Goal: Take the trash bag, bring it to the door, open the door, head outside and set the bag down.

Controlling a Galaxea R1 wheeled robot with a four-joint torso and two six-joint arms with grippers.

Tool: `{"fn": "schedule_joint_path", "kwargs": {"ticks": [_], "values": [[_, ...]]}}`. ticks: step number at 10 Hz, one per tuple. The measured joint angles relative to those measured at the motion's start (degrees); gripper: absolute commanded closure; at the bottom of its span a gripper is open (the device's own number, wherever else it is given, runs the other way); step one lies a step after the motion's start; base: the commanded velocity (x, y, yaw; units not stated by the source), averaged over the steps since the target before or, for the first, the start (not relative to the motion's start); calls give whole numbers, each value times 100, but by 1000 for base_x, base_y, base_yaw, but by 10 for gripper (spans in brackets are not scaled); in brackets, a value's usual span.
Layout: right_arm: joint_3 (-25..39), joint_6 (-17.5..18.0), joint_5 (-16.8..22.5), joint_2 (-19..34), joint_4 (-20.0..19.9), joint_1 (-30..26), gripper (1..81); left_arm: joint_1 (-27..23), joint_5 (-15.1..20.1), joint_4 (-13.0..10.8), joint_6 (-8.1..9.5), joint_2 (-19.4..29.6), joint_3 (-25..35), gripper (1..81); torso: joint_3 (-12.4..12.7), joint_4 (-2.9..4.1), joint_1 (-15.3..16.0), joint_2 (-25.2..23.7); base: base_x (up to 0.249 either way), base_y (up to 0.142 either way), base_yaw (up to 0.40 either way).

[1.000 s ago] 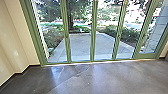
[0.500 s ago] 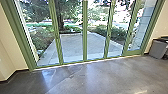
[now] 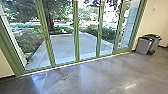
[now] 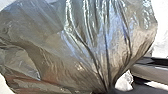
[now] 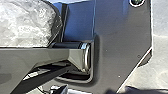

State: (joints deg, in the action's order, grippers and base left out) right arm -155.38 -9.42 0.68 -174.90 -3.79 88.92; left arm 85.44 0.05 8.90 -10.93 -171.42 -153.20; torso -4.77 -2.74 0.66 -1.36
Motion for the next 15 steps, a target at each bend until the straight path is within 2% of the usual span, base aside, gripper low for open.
{"fn": "schedule_joint_path", "kwargs": {"ticks": [7,15], "values": [[0,2,-11,-18,2,16,10,0,-2,-2,-78,0,0,811,0,0,-2,0,0,0,-223],[0,0,-11,-18,2,13,10,0,-5,-4,-83,0,0,811,0,0,-2,0,0,0,-50]]}}
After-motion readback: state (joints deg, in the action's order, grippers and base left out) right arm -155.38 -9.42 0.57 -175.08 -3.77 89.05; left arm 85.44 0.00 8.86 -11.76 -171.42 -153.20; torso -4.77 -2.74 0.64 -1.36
